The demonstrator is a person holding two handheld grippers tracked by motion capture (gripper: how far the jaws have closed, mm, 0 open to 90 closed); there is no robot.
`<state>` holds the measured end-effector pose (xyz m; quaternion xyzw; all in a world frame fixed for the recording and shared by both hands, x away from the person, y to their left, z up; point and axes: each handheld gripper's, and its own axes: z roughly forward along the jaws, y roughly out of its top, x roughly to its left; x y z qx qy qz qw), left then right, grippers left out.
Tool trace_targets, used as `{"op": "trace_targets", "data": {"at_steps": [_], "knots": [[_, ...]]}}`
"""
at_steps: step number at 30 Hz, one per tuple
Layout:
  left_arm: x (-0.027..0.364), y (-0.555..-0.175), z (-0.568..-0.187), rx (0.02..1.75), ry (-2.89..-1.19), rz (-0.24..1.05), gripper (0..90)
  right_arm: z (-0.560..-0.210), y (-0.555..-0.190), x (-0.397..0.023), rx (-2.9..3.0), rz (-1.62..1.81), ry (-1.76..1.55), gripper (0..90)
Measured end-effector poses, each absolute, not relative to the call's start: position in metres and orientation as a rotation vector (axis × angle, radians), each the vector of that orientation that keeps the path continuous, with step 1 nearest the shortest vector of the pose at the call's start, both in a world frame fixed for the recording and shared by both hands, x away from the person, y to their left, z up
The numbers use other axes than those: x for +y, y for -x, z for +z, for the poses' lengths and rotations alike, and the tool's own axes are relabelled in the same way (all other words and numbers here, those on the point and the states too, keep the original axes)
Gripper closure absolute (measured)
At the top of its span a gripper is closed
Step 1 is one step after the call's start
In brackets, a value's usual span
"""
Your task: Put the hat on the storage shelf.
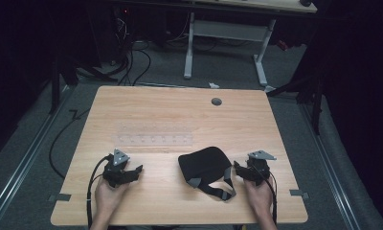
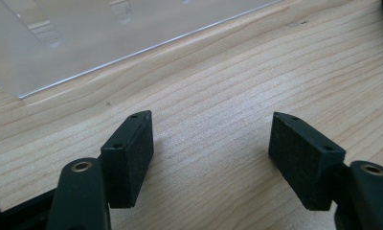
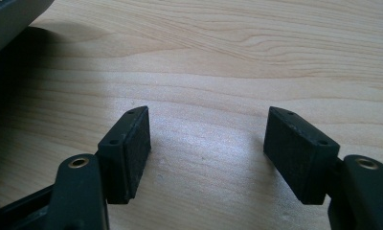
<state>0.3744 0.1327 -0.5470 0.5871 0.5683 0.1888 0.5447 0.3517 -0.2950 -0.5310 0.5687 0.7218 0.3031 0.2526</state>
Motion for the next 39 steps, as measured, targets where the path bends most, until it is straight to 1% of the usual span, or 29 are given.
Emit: {"op": "trace_targets", "data": {"at_steps": [4,7,10,27,30,39], "knots": [[0.133,-0.374,-0.547,1.349,-1.391,0.446,32.6,-0.531,-0.352,-0.295,1.962,0.824,-1.546,33.4],[0.133,-0.374,-0.547,1.349,-1.393,0.446,32.3,-0.531,-0.351,-0.295,1.976,0.839,-1.535,37.7],[0.133,-0.374,-0.547,1.349,-1.395,0.447,32.0,-0.531,-0.350,-0.295,1.978,0.840,-1.529,39.5],[0.133,-0.374,-0.547,1.351,-1.393,0.446,31.8,-0.531,-0.350,-0.294,1.972,0.840,-1.529,39.6],[0.133,-0.374,-0.547,1.351,-1.393,0.446,31.8,-0.530,-0.351,-0.295,1.973,0.834,-1.530,40.7],[0.133,-0.374,-0.547,1.351,-1.393,0.446,31.8,-0.515,-0.344,-0.305,1.944,0.909,-1.530,42.4]]}}
